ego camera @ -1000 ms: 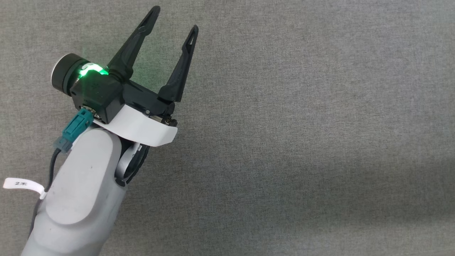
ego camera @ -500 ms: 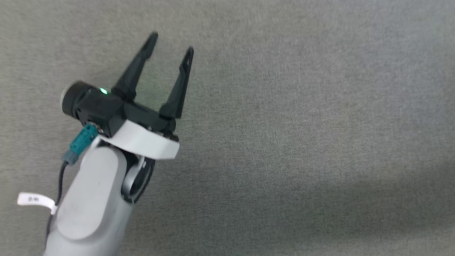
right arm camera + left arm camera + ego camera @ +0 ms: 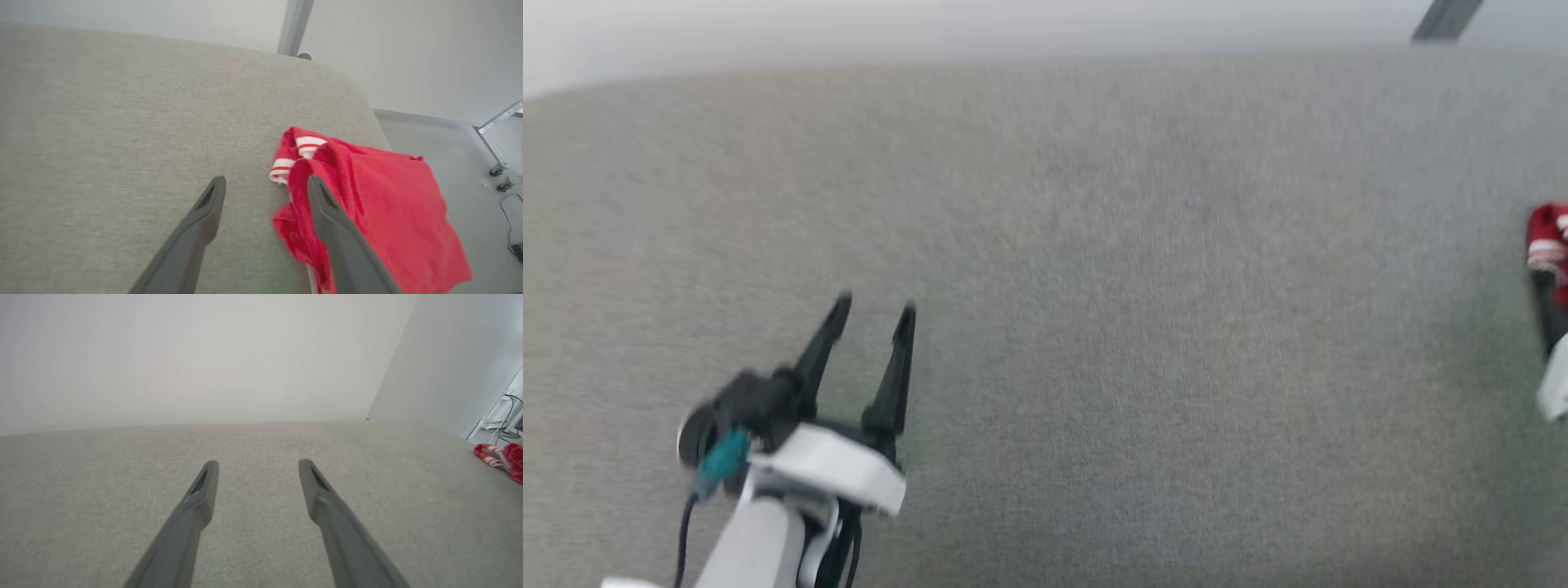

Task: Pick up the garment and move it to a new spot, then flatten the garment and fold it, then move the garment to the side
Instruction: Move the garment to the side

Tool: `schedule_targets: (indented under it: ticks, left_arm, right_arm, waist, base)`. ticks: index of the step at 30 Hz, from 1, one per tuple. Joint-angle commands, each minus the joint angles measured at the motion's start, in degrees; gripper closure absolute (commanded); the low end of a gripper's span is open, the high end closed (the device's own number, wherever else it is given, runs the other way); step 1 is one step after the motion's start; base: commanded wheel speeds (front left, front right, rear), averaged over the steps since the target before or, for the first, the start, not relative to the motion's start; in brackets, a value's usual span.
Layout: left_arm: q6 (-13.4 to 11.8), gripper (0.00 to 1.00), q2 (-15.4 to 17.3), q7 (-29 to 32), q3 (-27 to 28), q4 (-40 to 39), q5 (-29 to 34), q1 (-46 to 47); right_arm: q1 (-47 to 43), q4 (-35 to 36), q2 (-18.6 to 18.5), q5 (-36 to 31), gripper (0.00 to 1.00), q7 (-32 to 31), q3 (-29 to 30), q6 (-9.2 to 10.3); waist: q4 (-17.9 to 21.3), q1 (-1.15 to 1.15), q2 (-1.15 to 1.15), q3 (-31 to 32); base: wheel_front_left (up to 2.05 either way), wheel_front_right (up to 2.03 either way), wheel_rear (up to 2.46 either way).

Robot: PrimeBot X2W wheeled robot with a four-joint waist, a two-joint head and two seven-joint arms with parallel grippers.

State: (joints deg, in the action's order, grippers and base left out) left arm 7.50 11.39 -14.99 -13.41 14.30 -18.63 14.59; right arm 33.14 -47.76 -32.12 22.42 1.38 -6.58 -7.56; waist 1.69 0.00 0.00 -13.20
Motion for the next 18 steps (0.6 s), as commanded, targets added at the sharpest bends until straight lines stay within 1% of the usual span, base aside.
schedule_targets:
  ticks: [1, 6, 9, 13, 18]
  left_arm:
    - [-0.05, 0.0, 0.01, -0.27, 0.55, 0.57, -0.6, -2.06]
    - [-0.05, 0.0, -0.26, -0.27, 2.6, 2.01, -0.79, -8.24]
    - [-0.05, 0.0, -0.48, -0.27, 3.93, 2.17, -0.95, -11.29]
    - [-0.05, 0.0, -0.61, -0.27, 5.53, 1.4, -0.85, -14.03]
    - [-0.05, 0.0, -0.44, -0.26, 7.4, 0.7, -0.81, -16.65]
  right_arm:
    - [-2.01, 0.74, 0.72, 0.6, 0.0, 1.8, -1.22, 0.16]
    - [-7.36, 2.17, 4.39, 2.55, 0.0, 7.72, -4.01, 0.16]
    - [-10.27, 3.2, 6.47, 3.74, 0.0, 10.04, -5.33, 0.16]
    - [-13.03, 6.41, 8.93, 5.46, 0.0, 11.84, -7.28, 0.15]
    - [-15.9, 10.35, 10.69, 6.99, 0.0, 12.97, -9.1, 0.16]
  waist:
    - [-1.73, 0.0, 0.0, 4.85]
    - [-2.46, 0.0, 0.0, 10.34]
    - [-2.9, 0.0, 0.0, 12.79]
    - [-3.13, 0.0, 0.0, 14.39]
    - [-3.15, 0.0, 0.0, 15.74]
  base:
    - [0.0, 0.0, 0.0]
    - [0.0, 0.0, 0.0]
    - [0.0, 0.0, 0.0]
    - [0.0, 0.0, 0.0]
    - [0.0, 0.0, 0.0]
